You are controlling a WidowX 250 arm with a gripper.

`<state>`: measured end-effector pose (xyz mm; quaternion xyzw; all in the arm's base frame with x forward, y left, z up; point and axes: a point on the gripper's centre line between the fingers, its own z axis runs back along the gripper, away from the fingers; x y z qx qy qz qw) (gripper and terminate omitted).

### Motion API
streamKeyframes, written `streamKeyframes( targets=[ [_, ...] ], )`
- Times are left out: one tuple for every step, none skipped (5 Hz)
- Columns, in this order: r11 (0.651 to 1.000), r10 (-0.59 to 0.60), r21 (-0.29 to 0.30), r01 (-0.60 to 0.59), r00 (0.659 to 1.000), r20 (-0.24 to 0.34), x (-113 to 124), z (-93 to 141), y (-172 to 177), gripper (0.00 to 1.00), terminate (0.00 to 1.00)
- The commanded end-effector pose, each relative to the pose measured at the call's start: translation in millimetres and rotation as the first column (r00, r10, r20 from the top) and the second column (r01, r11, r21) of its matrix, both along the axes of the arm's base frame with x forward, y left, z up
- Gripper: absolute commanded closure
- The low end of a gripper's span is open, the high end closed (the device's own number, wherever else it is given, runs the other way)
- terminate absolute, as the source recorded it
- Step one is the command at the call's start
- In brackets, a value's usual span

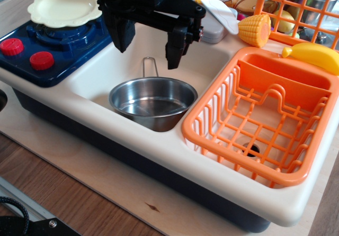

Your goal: Put pan from sink into drying rack

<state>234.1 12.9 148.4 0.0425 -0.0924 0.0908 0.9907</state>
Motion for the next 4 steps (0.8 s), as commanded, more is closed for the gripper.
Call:
streamKeyframes(
  targets=[
    [1.0,0.0,0.0,0.0,1.0,0.0,0.0,0.0,0.0,0.0,0.0],
    [1.0,0.003,-0.007,-0.003,1.0,0.016,3.1,-7.6,15.6,0.0,0.0],
    [0.998,0.059,-0.017,-0.059,0.998,-0.011,0.1,-12.6,23.4,0.0,0.0],
    [0.993,0.116,-0.03,-0.116,0.993,-0.027,-3.2,-23.0,28.0,0.0,0.0]
  ],
)
